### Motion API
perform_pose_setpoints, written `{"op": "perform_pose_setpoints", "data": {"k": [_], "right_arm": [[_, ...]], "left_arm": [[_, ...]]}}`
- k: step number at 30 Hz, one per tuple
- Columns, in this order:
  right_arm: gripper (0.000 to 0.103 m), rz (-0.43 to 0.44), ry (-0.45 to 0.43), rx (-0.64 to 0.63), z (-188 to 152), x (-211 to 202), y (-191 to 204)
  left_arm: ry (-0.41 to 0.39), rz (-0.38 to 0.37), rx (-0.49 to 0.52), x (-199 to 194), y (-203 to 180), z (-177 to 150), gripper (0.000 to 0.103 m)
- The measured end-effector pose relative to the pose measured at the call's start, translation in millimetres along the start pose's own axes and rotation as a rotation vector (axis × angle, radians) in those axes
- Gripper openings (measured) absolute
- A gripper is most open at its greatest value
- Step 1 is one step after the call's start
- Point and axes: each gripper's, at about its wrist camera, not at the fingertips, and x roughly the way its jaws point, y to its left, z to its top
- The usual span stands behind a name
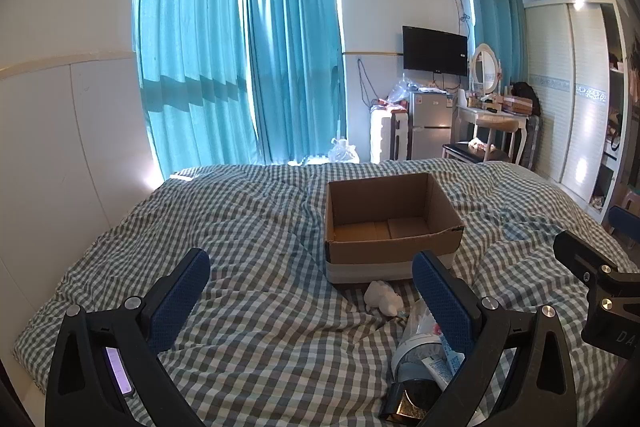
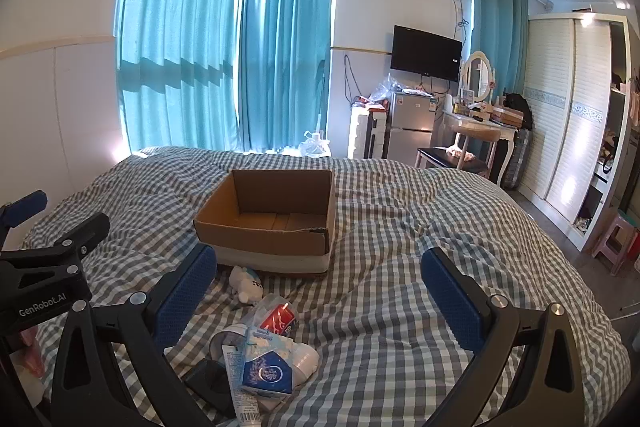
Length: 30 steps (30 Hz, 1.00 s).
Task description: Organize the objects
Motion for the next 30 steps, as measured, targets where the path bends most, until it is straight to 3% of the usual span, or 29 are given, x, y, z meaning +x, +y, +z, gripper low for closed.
{"op": "perform_pose_setpoints", "data": {"k": [15,30], "right_arm": [[0.103,0.017,-0.023,-0.009,10,-22,1],[0.103,0.043,0.167,-0.03,-32,16,-5]], "left_arm": [[-0.005,-0.016,-0.018,-16,5,7,0.103],[0.266,-0.086,0.077,34,-26,-59,0.103]]}}
